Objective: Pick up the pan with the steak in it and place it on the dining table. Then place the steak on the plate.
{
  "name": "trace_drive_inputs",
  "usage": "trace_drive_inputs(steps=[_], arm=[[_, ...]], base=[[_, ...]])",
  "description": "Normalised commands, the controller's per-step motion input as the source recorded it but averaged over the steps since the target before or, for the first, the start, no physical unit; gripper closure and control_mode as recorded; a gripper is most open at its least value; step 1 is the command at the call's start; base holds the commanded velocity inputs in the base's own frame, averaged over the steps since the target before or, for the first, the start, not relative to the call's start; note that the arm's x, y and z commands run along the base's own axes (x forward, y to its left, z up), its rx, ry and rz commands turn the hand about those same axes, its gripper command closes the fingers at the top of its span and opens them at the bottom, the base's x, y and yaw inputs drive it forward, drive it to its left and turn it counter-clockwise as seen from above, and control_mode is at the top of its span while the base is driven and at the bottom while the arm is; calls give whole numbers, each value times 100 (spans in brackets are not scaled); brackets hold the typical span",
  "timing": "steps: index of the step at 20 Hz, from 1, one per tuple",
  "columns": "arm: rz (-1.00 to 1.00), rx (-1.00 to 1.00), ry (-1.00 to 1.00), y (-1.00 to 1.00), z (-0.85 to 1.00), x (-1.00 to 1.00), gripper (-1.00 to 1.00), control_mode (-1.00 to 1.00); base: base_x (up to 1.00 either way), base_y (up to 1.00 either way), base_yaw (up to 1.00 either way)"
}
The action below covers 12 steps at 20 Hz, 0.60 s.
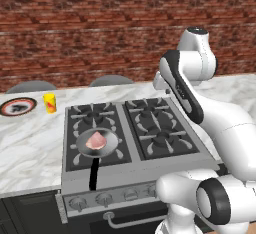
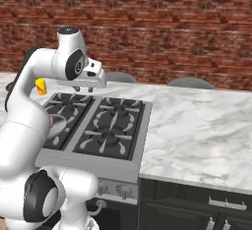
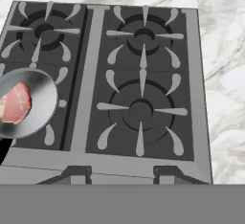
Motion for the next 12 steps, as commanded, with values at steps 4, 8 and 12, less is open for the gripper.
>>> trace_drive_inputs(steps=[4, 8, 12], arm=[[0, 0, 0, 0, 0, 0, -100, -100], [0, 0, -2, 0, 0, -3, -100, -100], [0, 0, 0, 0, 0, 0, -100, -100]], base=[[0, 0, 0], [0, 0, 0], [0, 0, 0]])
